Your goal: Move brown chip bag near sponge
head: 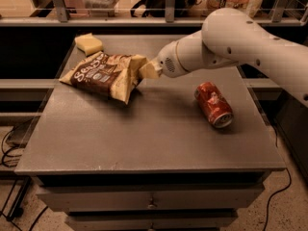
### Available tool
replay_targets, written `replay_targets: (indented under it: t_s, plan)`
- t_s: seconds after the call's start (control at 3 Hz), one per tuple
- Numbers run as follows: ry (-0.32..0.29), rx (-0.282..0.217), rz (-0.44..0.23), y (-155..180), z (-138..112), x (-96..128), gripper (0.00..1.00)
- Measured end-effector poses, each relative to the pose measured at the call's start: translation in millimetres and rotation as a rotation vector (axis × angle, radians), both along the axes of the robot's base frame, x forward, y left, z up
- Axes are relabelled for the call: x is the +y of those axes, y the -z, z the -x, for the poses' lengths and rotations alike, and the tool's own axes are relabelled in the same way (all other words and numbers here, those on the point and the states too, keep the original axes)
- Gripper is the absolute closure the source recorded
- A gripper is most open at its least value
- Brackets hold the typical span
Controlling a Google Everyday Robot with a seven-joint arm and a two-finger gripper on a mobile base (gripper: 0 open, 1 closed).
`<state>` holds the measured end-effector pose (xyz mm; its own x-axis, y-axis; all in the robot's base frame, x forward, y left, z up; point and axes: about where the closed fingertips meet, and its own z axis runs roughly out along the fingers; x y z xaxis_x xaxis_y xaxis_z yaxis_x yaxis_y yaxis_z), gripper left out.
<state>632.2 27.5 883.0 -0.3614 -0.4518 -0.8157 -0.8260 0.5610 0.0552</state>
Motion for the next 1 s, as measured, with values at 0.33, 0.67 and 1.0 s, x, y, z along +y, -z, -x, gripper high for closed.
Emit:
replay_targets:
  t_s: [0.33,0.67,1.0]
  plan:
    - [0.019,-0.007,0.002,1.7,-24.6,-7.3,1.00]
    - [0.023,-0.020,0.012,2.8,-42.6,-11.7,0.83]
    - [0.013,-0.035,0.021,0.0,-50.4,-11.4,0.59]
